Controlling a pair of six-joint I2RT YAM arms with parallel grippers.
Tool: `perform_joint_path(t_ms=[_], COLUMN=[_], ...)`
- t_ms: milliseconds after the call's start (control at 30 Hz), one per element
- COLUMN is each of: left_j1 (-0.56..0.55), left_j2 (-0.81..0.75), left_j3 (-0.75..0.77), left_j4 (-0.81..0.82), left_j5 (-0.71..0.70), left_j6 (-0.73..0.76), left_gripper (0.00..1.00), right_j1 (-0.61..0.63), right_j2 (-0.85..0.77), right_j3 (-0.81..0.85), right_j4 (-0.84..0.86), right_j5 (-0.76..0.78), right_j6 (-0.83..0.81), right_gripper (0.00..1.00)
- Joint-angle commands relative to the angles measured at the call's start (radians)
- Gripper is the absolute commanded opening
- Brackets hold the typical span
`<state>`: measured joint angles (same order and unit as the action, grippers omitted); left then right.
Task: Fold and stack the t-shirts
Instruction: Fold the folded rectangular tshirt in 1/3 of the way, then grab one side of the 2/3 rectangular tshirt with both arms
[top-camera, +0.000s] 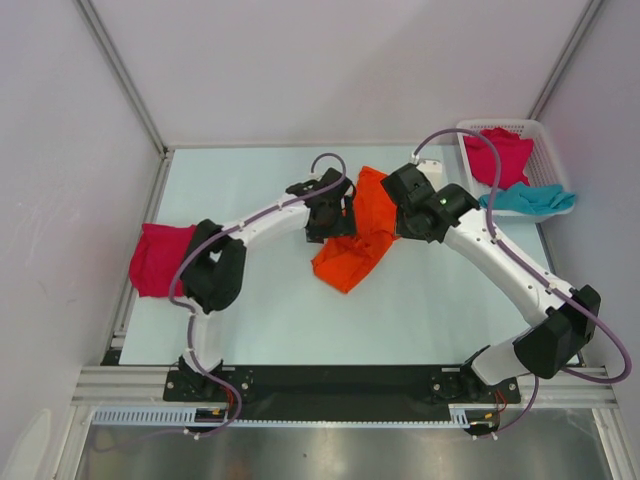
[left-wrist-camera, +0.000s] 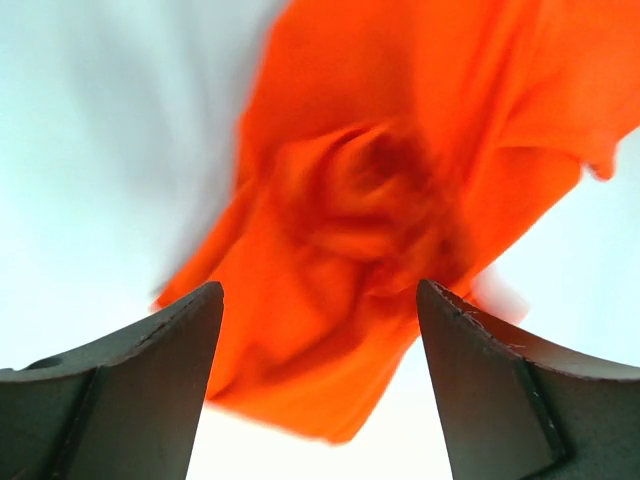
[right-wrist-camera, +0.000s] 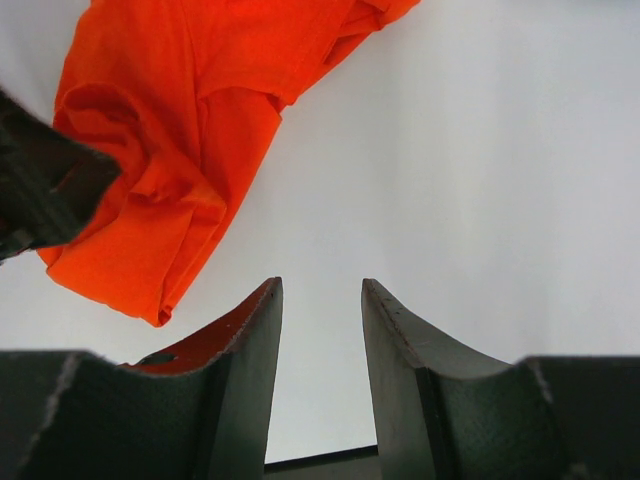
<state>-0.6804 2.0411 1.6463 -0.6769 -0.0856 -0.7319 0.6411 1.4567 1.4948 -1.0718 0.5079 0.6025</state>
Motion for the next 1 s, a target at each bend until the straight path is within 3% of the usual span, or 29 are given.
perform_joint_path(t_ms=[0, 333, 667, 967], left_j1=[0.015, 0.024, 0.022, 0.022], left_j2=[-0.192, -0.558, -0.515, -0.469], left_j3=[-0.106, -0.529, -0.684, -0.752], left_j4=[-0.009, 0.118, 0.287, 0.402], left_j5=[-0.115, -0.163, -0.120, -0.105], left_j6=[-0.006, -0.083, -0.090, -0.100], left_gripper=[0.83, 0.84, 0.84, 0.84], right_j1=[0.014, 0.077, 0.134, 0.163], right_j2=[-0.019, 0.072, 0.179, 0.241], right_j3=[-0.018, -0.062, -0.169, -0.269], right_j4=[0.019, 0.133, 0.335, 0.394], right_j5=[0.004, -0.098, -0.285, -0.309], right_j6=[0.016, 0.039, 0.114, 0.158], right_gripper=[0.43, 0.43, 0.43, 0.43])
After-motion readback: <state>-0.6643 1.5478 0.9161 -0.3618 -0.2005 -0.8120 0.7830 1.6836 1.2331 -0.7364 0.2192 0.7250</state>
